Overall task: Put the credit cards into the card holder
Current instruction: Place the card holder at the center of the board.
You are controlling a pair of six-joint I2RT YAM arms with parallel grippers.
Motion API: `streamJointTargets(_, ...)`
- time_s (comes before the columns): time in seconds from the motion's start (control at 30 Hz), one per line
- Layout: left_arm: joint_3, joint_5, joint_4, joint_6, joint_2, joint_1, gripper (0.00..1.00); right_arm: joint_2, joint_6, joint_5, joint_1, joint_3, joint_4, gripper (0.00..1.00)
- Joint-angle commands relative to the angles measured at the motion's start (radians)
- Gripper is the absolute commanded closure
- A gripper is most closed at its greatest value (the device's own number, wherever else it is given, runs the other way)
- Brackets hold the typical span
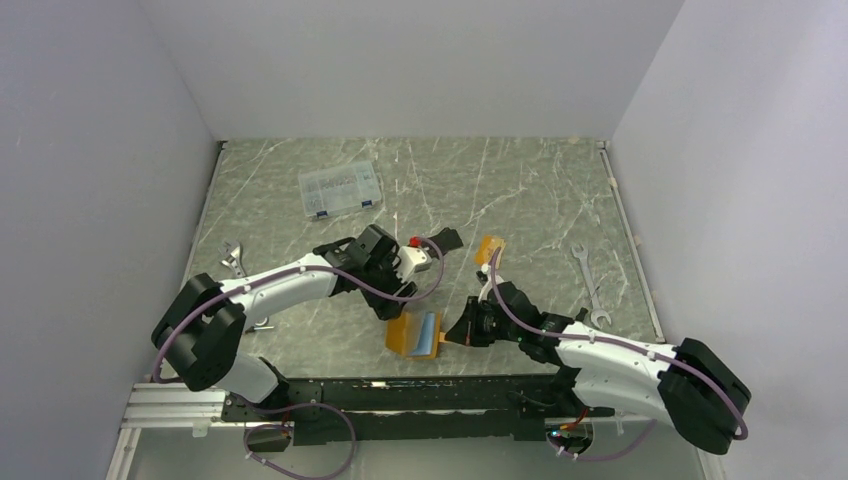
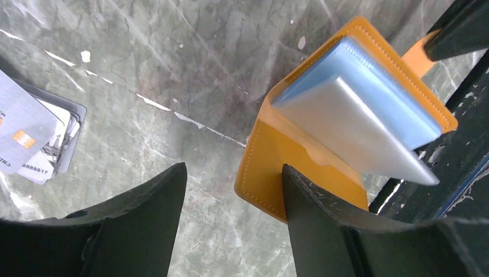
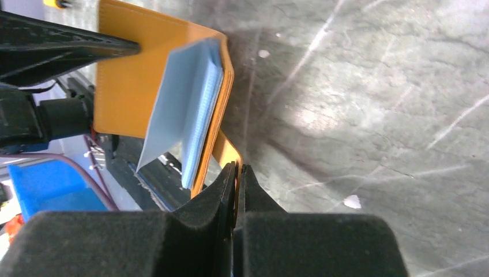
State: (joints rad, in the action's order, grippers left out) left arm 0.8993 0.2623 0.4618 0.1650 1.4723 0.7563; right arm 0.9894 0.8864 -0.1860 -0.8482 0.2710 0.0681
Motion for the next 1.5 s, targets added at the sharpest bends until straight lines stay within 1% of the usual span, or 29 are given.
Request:
streamJointTargets(0.0,-0.011,-0.005,0.014,0.017,-0.025,0.002,0.33,0.027,0.009,0.023,-0.009,-0.017,0.022,1.00)
streamJointTargets(0.07,-0.009,0.003,0.013,0.017,-0.015,0.002,0.36,0.038,0.004,0.034,-0.014,-0.022,0.014,1.00)
streamJointTargets(0.13,-0.021,0.005,0.001,0.019,-0.008,0.002,0.45,0.042,0.007,0.053,-0.020,-0.036,0.006,1.00)
streamJointTargets(0.2,-0.002,0.031,0.023,0.036,0.024,-0.001,0.66,0.041,0.015,0.063,-0.021,-0.062,0.007,1.00)
streamJointTargets(0.27,0.023,0.049,0.045,0.043,0.058,-0.009,0.86,0.027,0.024,0.065,-0.022,-0.076,0.004,1.00)
streamJointTargets(0.3,0.032,0.057,0.057,0.043,0.073,-0.013,0.92,0.011,0.025,0.071,-0.022,-0.073,-0.009,0.98)
streamJointTargets(0.33,0.036,0.063,0.058,0.039,0.078,-0.017,0.94,-0.009,0.026,0.083,-0.023,-0.067,-0.028,0.93)
streamJointTargets(0.4,0.030,0.064,0.043,0.034,0.068,-0.018,0.95,-0.056,0.024,0.116,-0.023,-0.042,-0.076,0.81)
streamJointTargets(0.5,0.029,0.061,0.032,0.020,0.048,-0.018,0.95,-0.106,0.013,0.156,-0.023,0.008,-0.157,0.56)
streamJointTargets(0.53,0.030,0.063,0.035,0.018,0.045,-0.018,0.95,-0.113,0.009,0.170,-0.023,0.028,-0.178,0.51)
streamJointTargets(0.6,0.033,0.064,0.036,0.013,0.042,-0.018,0.95,-0.118,-0.004,0.183,-0.023,0.069,-0.207,0.46)
streamJointTargets(0.77,0.031,0.068,0.033,-0.001,0.023,-0.018,0.96,-0.113,-0.036,0.240,-0.023,0.169,-0.280,0.45)
streamJointTargets(0.87,0.037,0.067,0.039,-0.005,0.015,-0.018,0.96,-0.130,-0.058,0.273,-0.023,0.225,-0.316,0.47)
streamJointTargets(0.97,0.048,0.068,0.045,-0.011,0.012,-0.017,0.97,-0.131,-0.077,0.255,-0.024,0.271,-0.302,0.50)
streamJointTargets(1.1,0.060,0.068,0.050,-0.024,0.008,-0.017,0.97,-0.078,-0.083,0.207,-0.039,0.330,-0.240,0.53)
streamJointTargets(1.17,0.066,0.064,0.056,-0.028,0.008,-0.014,0.98,-0.031,-0.100,0.195,-0.077,0.363,-0.203,0.51)
streamJointTargets(1.23,0.071,0.056,0.061,-0.029,0.010,-0.014,0.98,0.031,-0.133,0.205,-0.136,0.412,-0.196,0.47)
streamJointTargets(1.37,0.081,0.046,0.076,-0.036,0.010,-0.008,0.99,0.160,-0.179,0.333,-0.287,0.503,-0.260,0.38)
streamJointTargets(1.47,0.103,0.038,0.098,-0.042,0.014,-0.009,1.00,0.202,-0.184,0.424,-0.379,0.522,-0.265,0.34)
